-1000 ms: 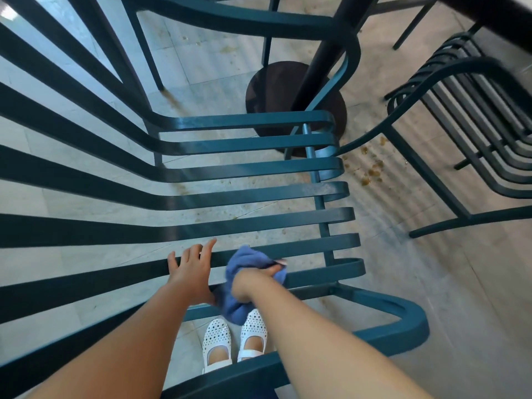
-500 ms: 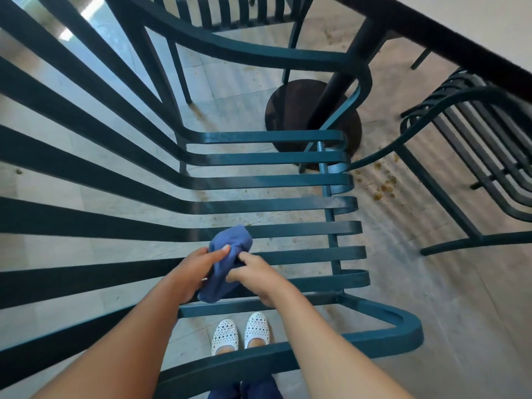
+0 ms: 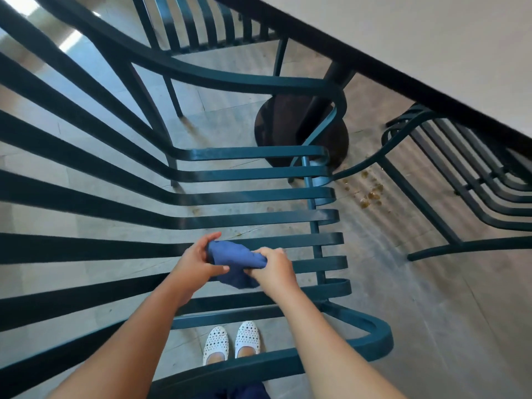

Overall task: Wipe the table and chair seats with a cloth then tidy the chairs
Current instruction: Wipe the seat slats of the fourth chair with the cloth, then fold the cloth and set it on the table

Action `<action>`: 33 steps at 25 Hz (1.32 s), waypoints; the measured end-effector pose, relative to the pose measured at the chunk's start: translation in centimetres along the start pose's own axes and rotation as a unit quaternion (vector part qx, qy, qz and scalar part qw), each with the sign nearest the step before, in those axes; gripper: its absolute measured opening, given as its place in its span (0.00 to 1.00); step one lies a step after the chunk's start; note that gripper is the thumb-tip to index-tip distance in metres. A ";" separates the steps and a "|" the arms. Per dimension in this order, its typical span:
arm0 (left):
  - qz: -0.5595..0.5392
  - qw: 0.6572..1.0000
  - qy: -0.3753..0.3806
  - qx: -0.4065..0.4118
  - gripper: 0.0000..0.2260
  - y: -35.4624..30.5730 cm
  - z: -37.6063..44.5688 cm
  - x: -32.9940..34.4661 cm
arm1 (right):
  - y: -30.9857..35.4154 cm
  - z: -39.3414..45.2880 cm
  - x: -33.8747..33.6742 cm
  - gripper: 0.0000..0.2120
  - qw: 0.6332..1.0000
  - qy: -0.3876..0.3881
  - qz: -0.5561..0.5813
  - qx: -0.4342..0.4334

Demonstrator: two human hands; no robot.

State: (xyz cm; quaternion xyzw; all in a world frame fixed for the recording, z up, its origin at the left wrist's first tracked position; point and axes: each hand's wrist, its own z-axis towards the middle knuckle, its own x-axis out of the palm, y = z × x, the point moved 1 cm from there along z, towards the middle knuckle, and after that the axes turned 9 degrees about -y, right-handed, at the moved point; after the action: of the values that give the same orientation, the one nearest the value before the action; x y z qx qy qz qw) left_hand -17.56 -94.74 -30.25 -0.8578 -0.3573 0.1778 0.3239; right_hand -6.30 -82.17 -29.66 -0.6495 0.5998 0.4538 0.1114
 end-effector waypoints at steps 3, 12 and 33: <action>0.223 0.963 -0.050 0.140 0.13 -3.0 0.0 -0.3 | 0.2 0.2 -3.3 0.12 0.998 -0.037 -0.040 -0.008; -0.100 0.993 0.061 0.035 0.10 -15.8 -1.2 0.5 | 5.9 -1.4 -13.3 0.26 0.806 0.127 0.576 0.041; 0.054 0.919 -0.019 0.390 0.19 -37.5 0.8 7.1 | 14.7 4.1 -30.7 0.27 0.798 -0.391 0.455 -0.050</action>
State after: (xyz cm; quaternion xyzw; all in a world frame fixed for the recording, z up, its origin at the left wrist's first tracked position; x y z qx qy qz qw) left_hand -31.83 -69.12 -5.73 -0.6781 -0.2193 0.3362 0.6157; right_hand -17.02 -62.28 -3.87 -0.0737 0.7082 0.6971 0.0848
